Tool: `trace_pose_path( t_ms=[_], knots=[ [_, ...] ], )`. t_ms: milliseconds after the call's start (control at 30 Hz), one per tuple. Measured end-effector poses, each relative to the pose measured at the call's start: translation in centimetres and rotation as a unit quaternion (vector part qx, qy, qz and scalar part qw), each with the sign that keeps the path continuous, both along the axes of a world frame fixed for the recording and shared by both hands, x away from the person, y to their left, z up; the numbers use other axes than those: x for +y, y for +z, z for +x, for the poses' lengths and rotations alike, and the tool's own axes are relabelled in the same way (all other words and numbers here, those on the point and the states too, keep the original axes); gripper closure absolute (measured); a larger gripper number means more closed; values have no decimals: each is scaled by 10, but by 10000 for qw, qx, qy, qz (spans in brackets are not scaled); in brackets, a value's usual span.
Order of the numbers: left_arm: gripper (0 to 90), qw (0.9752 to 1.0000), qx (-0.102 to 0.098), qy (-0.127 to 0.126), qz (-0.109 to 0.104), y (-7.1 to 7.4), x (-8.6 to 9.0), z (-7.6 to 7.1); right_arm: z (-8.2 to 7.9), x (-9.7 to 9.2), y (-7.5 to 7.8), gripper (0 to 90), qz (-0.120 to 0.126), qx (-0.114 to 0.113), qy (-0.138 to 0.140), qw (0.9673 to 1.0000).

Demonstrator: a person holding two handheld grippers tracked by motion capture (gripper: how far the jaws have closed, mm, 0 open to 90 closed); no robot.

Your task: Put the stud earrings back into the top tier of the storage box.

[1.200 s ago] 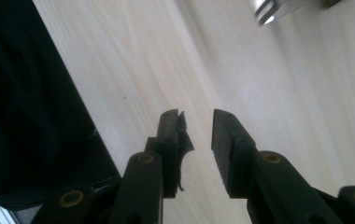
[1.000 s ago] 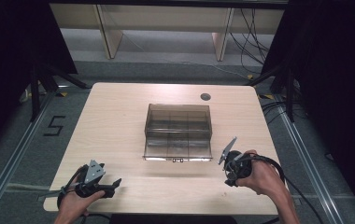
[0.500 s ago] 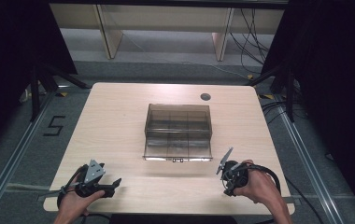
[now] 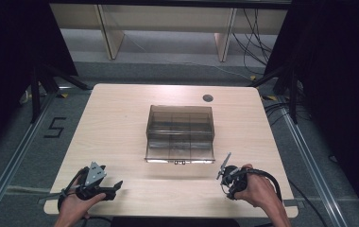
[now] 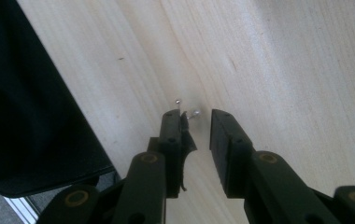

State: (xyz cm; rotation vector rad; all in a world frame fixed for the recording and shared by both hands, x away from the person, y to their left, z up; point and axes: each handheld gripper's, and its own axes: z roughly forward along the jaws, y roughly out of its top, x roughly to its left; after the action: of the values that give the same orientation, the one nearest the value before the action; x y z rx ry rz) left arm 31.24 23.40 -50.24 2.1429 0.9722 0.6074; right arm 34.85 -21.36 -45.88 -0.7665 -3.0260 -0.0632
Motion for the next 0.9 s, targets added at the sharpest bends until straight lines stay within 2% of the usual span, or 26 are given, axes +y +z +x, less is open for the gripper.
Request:
trace_pose_path(
  t_ms=[33, 67, 200, 300, 367, 433, 500, 533, 567, 700, 800, 833, 867, 900],
  knots=[
    [150, 10000, 0, 0, 0, 0, 0, 0, 0, 0, -2, 755, 17, -6, 14, 10000],
    [150, 10000, 1, -37, 60, 0, 1, 0, 1, 1, -3, 758, -109, -35, 40, 9999],
    [150, 10000, -12, -12, 5, 0, 0, 0, 2, 1, -6, 771, -70, -20, 103, 9999],
    [150, 10000, -12, -22, 22, 0, 0, 0, 1, 2, -8, 777, -130, -12, 5, 9999],
    [151, 10000, 23, 30, -42, 0, 0, 0, 2, 2, -10, 781, -168, 38, 52, 9998],
    [150, 10000, 36, -9, 22, 0, 0, 0, 2, 3, -11, 781, -157, 40, 57, 9999],
    [150, 10000, 23, 38, -58, 0, 0, 0, 1, 4, -13, 787, -197, 40, 39, 9998],
    [151, 10000, 21, 34, -48, 0, 0, 0, 3, 3, -15, 790, -137, 32, 196, 9997],
    [150, 10000, -22, 30, -74, -1, 0, 0, 2, 4, -15, 796, -194, 31, 140, 9997],
    [150, 10000, 20, 45, -67, 0, -1, 0, 3, 4, -16, 820, -202, 58, 197, 9996],
    [151, 10000, -26, -58, 54, 0, 1, 0, 2, 6, -15, 854, -267, 45, 158, 9995],
    [151, 10000, -9, -17, 11, 0, 0, 0, 2, 6, -15, 854, -267, 45, 158, 9995],
    [150, 10000, -29, -2, -14, 0, 0, 0, 3, 6, -16, 858, -237, 71, 326, 9992],
    [150, 10000, -29, -2, -14, 0, 0, 0, 1, 7, -15, 858, -315, 71, 192, 9993]
  ],
)
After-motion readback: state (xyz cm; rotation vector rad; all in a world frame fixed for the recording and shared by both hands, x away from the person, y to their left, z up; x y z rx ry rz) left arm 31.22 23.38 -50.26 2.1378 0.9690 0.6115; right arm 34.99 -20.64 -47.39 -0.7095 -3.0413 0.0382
